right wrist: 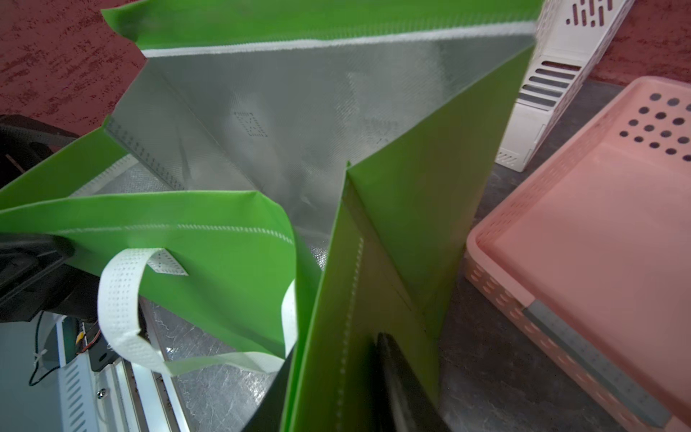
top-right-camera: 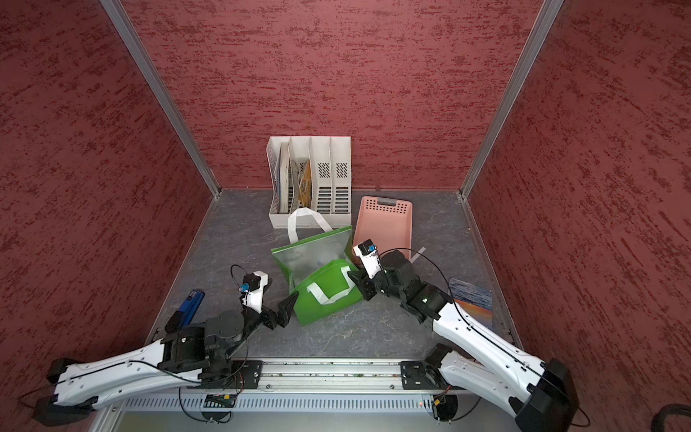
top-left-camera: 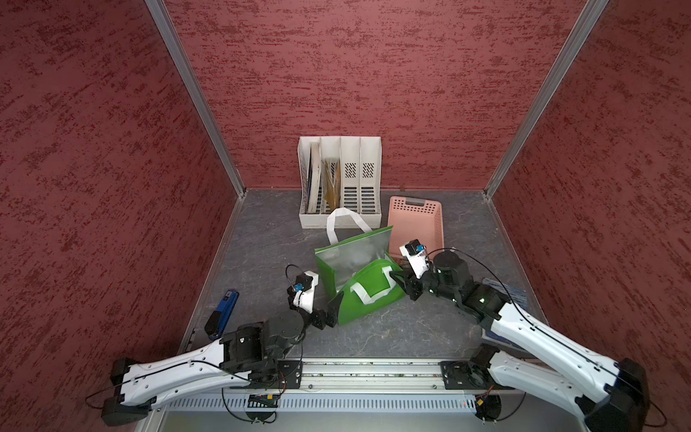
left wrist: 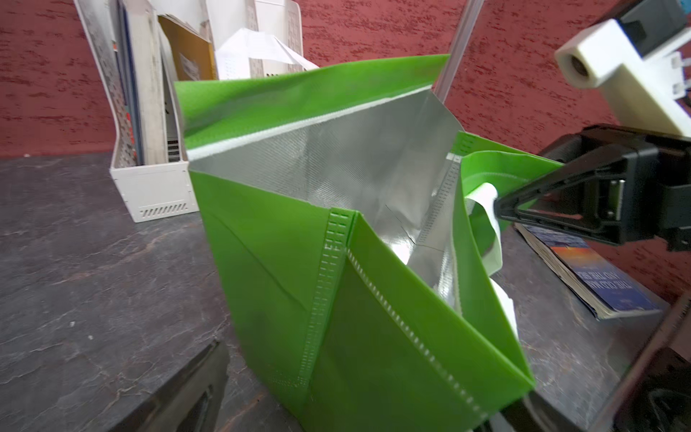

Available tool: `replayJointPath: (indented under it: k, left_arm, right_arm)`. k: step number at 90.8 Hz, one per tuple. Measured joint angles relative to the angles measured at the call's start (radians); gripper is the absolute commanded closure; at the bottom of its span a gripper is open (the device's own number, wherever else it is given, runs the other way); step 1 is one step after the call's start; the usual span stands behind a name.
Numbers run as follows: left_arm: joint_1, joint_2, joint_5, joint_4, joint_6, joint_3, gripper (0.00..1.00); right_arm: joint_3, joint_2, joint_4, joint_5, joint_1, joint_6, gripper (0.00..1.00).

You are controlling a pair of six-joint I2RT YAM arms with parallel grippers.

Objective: Place the ice pack in the delivery bag
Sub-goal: Close the delivery bag at the center of the board.

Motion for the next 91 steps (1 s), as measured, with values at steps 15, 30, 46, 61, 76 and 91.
replayJointPath:
  k: [15,30,46,61,76,91]
  left_arm:
    - [0.160,-0.038,0.072,0.046,-0.008,-0.033,0.07]
    - [0.386,0.001,0.277,0.105,-0.020,-0.043,0.11]
    - [0.521,0.126,0.454,0.150,-0.031,-0.031,0.29]
    - [0.577,0.180,0.578,0.187,-0.058,-0.026,0.56]
    - [0.593,0.179,0.638,0.214,-0.090,-0.026,0.80]
    - [0.600,0.179,0.670,0.217,-0.117,-0.026,0.86]
  right_arm:
    - [0.033,0.008,0.014,-0.010,0.000,-0.020,0.86]
    - [0.084,0.041,0.017,-0.024,0.000,-0.027,0.99]
    - [0.087,0.045,0.019,-0.021,-0.005,-0.030,0.84]
    - [0.078,0.004,0.020,-0.017,-0.025,-0.019,0.59]
    - [0.114,0.000,-0.016,-0.031,-0.083,0.000,0.48]
    - [0.200,0.009,-0.031,-0.146,-0.246,0.051,0.46]
